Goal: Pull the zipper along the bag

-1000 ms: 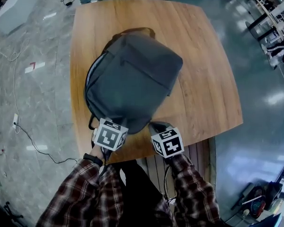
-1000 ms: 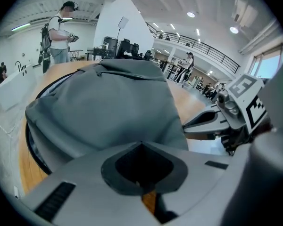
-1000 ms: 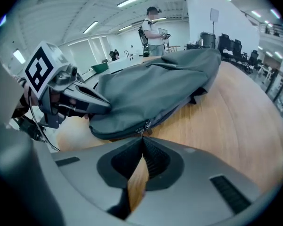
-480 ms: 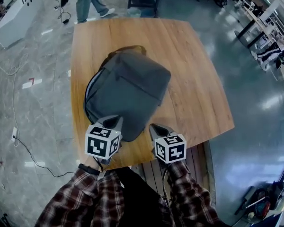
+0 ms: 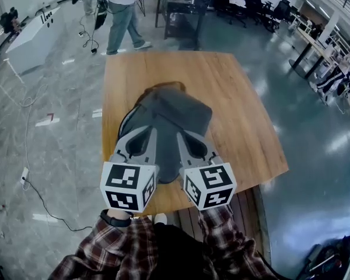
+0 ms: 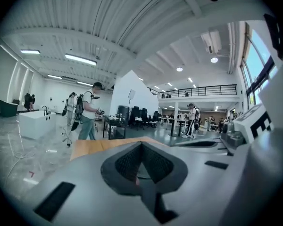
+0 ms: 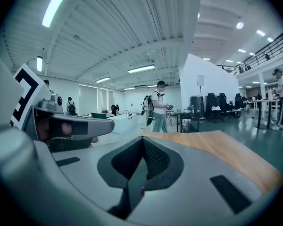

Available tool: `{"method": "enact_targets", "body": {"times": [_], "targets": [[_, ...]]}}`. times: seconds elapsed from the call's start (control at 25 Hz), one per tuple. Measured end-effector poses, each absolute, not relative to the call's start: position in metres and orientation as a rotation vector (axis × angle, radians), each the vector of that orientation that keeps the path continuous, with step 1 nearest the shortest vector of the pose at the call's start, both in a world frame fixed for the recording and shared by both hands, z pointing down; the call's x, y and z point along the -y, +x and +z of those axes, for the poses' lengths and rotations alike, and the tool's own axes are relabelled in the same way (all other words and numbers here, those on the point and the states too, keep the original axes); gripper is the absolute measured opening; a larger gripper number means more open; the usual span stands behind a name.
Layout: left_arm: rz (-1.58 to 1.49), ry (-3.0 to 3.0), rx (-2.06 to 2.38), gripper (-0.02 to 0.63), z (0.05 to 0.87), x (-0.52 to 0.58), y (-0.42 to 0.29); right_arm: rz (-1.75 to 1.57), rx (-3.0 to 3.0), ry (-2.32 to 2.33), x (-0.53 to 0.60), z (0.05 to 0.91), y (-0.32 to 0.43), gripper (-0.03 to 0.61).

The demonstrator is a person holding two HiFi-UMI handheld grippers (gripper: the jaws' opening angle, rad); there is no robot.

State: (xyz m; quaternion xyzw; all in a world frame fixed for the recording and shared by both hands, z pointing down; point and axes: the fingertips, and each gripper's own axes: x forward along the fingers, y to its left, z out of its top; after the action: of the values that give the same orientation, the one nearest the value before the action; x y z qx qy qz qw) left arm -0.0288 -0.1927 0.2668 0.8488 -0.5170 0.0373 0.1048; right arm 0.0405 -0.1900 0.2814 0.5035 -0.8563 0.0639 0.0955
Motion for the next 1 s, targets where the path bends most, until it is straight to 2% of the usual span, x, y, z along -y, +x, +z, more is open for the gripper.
{"method": "enact_targets", "body": {"times": [0.24,1.0], "targets": [[0.037,2.541,1.569,0.009,0.244,0.177,-0.037,0.109,2.597,1.492,0.173,0.253,0.029,0.009],[0.047,2.607,1.546,0.009,0.233,0.174,-0.026,0.106,2.602,1.465,0.173,0.25,0.028,0.008]]}}
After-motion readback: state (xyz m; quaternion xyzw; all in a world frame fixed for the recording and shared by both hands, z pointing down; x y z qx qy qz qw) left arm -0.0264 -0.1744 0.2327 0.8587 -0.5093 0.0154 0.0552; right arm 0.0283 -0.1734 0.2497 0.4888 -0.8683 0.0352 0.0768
